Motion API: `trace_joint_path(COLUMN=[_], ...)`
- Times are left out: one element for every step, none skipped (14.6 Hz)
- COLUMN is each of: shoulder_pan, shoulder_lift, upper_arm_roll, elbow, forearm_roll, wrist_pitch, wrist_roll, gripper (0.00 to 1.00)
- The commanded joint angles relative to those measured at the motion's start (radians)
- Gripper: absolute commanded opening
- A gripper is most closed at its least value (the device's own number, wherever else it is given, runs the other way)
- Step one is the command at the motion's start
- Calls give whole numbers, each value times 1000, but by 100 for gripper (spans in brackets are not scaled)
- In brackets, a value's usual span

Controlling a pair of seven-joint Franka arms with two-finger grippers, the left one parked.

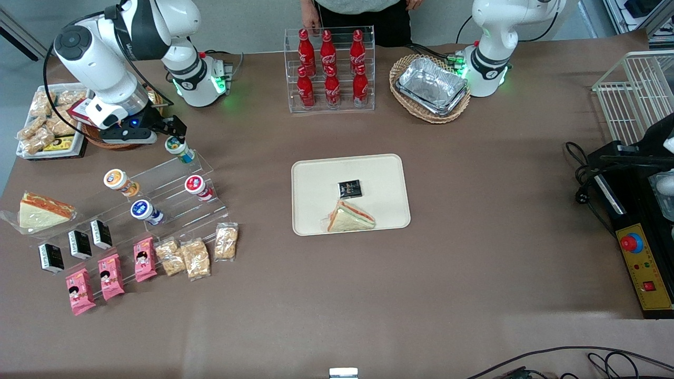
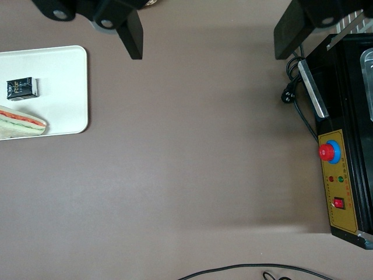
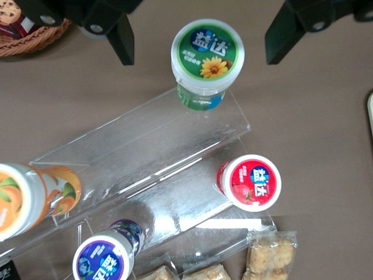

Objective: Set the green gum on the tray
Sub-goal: 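Lower the right gripper and close it on the green-capped bottle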

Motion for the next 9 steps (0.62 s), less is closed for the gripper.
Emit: trace_joint_path(shoulder_pan=[0, 2, 0, 2, 2, 2, 2, 2, 2], shoulder_lift=[42, 49, 57, 62, 63, 65, 66, 74, 85], upper_arm_roll=[-7, -7, -7, -7, -7, -7, -7, -7, -5], elbow=[-18, -18, -18, -18, -18, -20, -20, -20, -20], forearm_roll=[19, 21, 34, 47, 47, 48, 48, 48, 48], wrist_pitch=[64, 71, 76, 76, 78, 76, 76, 76, 76], wrist_roll=[7, 7, 7, 7, 7, 7, 7, 7, 7], gripper=[100, 100, 100, 100, 100, 100, 100, 100, 99])
